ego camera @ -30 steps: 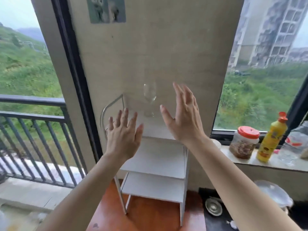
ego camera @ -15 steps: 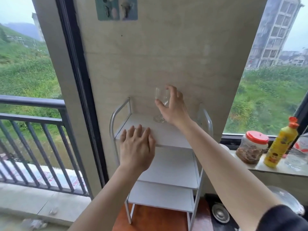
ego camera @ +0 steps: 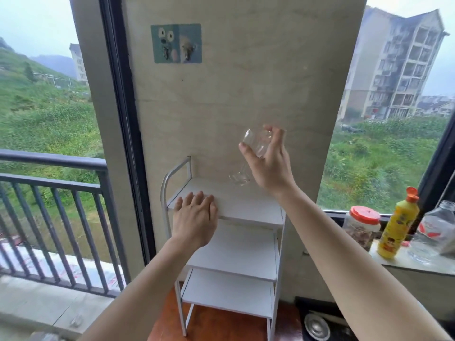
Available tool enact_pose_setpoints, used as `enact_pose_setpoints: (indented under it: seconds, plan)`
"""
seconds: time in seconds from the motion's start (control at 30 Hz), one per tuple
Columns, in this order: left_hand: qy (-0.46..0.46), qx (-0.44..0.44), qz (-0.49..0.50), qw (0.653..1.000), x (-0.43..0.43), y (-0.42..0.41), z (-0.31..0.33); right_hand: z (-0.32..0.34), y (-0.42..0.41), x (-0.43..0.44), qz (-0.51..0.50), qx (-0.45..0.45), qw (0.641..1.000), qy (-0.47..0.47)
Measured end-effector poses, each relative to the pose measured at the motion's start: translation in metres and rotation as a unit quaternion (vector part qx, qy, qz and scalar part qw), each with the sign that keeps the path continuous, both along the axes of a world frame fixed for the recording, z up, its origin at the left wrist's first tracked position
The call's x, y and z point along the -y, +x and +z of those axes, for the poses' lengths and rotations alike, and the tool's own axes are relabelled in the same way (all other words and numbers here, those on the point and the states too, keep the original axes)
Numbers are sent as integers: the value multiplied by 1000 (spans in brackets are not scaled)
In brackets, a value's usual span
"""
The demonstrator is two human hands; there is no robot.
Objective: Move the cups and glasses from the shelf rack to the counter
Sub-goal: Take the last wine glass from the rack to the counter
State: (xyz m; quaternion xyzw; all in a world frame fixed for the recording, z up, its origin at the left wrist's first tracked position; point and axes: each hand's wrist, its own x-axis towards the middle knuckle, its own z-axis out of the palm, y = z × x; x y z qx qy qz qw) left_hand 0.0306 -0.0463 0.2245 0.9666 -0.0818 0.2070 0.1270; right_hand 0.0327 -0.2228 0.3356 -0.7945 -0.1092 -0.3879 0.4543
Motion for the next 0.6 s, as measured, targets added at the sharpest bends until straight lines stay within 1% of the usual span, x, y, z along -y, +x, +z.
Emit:
enact_pose_setpoints:
  seconds: [0.07,0.13,0.17,0.2,0.27,0.4,0.5,0.6]
  plan:
    - [-97,-25,-11,995,8,-6,15,9,-19,10,-2,10,1000,21]
    - [-225,-33,-49,973,20,-16,35,15,-37,19,0,20,999,38]
    - [-274,-27,-77,958,28,-22,44,17,-45,23,5,26,998,48]
    - [-303,-12,-109,947,36,-29,52,18,-55,26,11,33,998,57]
    - [-304,28,-175,936,53,-47,63,14,-74,38,16,54,996,65]
    - [-236,85,-286,925,88,-77,54,-8,-114,66,1,69,994,89]
    - [-214,103,-344,909,124,-94,29,-29,-147,94,-55,64,990,109]
    - [-222,98,-400,884,168,-112,-1,-54,-187,129,-125,46,982,134]
